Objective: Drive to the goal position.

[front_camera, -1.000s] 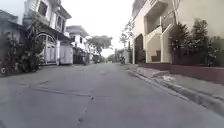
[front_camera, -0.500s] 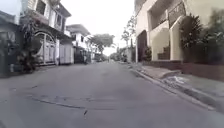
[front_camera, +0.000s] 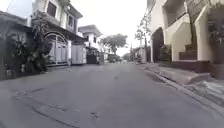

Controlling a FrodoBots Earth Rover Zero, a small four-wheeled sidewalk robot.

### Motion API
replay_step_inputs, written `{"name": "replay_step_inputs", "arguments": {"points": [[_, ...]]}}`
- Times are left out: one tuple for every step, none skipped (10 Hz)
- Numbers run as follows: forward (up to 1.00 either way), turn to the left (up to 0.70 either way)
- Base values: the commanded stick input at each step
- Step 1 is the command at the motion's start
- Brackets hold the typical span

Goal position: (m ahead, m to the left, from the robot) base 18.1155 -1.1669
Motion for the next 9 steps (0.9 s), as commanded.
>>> {"name": "replay_step_inputs", "arguments": {"points": [[1.00, -0.34], [1.00, -0.34], [1.00, -0.34], [1.00, -0.34], [1.00, -0.31], [1.00, -0.14], [1.00, 0.03], [1.00, 0.06], [1.00, 0.06]]}}
